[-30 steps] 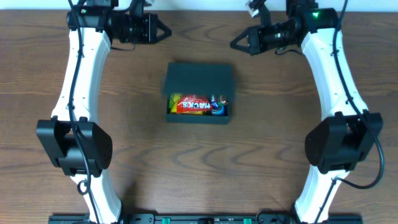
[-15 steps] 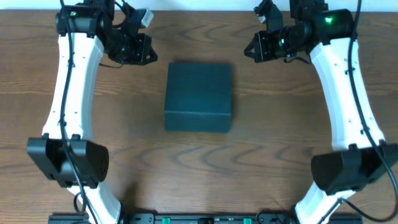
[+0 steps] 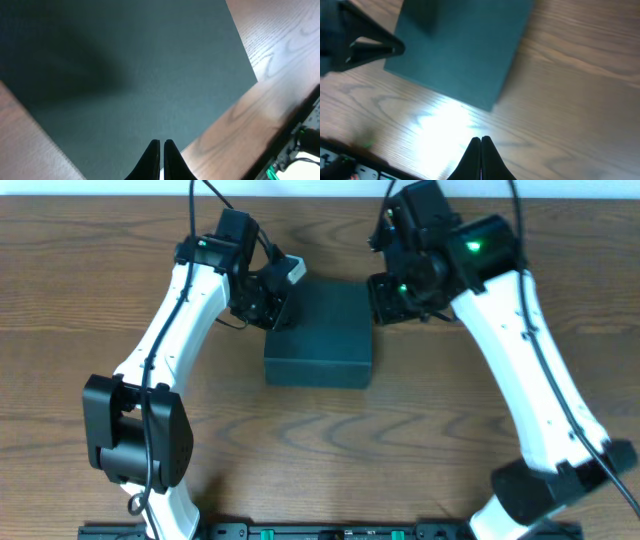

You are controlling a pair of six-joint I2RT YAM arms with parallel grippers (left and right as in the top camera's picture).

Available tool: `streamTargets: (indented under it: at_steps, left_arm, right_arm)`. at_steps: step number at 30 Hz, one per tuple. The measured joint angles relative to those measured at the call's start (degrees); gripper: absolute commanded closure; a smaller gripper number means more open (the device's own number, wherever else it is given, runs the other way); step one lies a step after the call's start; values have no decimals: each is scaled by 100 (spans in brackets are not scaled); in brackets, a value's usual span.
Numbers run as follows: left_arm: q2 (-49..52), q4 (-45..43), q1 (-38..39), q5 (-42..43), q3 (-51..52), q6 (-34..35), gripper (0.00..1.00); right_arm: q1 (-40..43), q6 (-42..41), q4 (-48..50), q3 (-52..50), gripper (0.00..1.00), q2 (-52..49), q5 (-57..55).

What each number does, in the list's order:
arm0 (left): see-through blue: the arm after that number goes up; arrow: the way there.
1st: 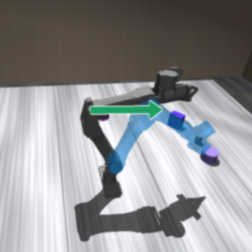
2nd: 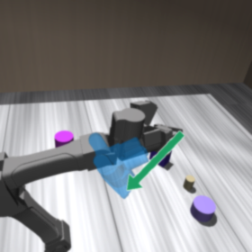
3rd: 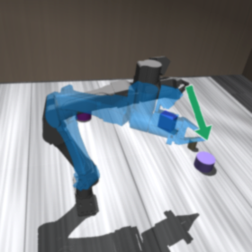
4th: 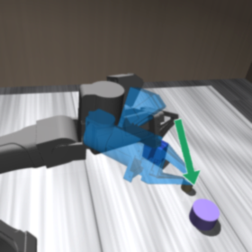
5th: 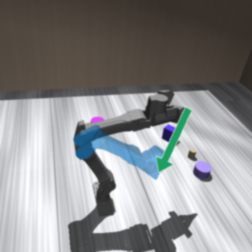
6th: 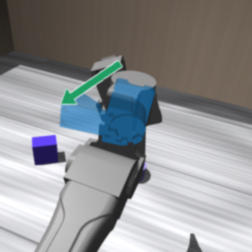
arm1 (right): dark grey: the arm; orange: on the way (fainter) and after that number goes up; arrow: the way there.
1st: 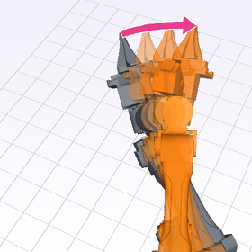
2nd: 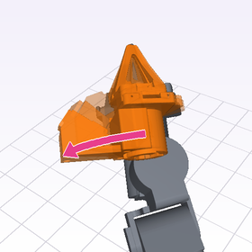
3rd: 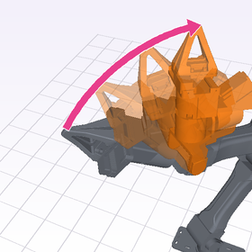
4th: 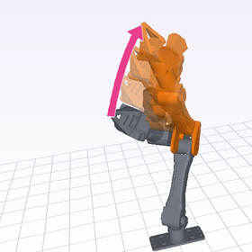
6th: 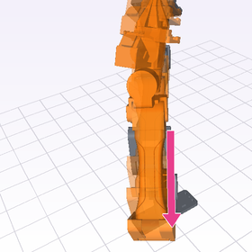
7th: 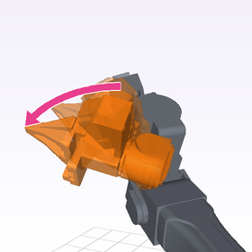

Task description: Pack container

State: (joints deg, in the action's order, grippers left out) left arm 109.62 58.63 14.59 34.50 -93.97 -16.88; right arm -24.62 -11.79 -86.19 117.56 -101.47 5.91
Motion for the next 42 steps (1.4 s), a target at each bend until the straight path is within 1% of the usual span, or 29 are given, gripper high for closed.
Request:
streamTargets:
  at_steps: [3,5,6,11,14,18,21,24,28,31,37,42]
  left_arm:
    - [0,-328,107,-7,348,-9,94]
    - [0,-496,201,-31,560,-9,94]
    - [0,-538,234,-46,592,-9,94]
    - [0,-619,385,-260,662,-2,94]
    - [0,-680,481,-422,682,39,94]
    - [0,-807,575,-623,708,122,94]
    - [0,-844,588,-664,741,181,94]
    - [0,-896,588,-669,789,190,94]
    - [0,-903,588,-671,855,205,94]
    - [0,-903,588,-673,859,208,94]
    - [0,-896,588,-688,861,210,94]
    - [0,-874,588,-752,861,210,94]
  right_arm:
    - [0,-42,-35,-350,98,704,-256]
    - [0,-98,238,-1222,98,1300,-339]
    - [0,-127,343,-1537,98,1447,-339]
    - [-2,-229,1919,-3816,98,2173,-9]
    - [-103,-339,3226,-5226,98,2470,389]
    - [-376,-614,4540,-6356,98,2514,625]
    - [-542,-861,5399,-7012,99,2511,730]
    - [-625,-1093,6179,-7469,98,2511,734]
    - [-649,-1419,7455,-8070,98,2474,684]
    - [-651,-1574,8100,-8303,99,2243,649]
    - [-654,-1790,9040,-8360,98,1471,625]
    - [-654,-1899,9396,-8360,98,1270,597]
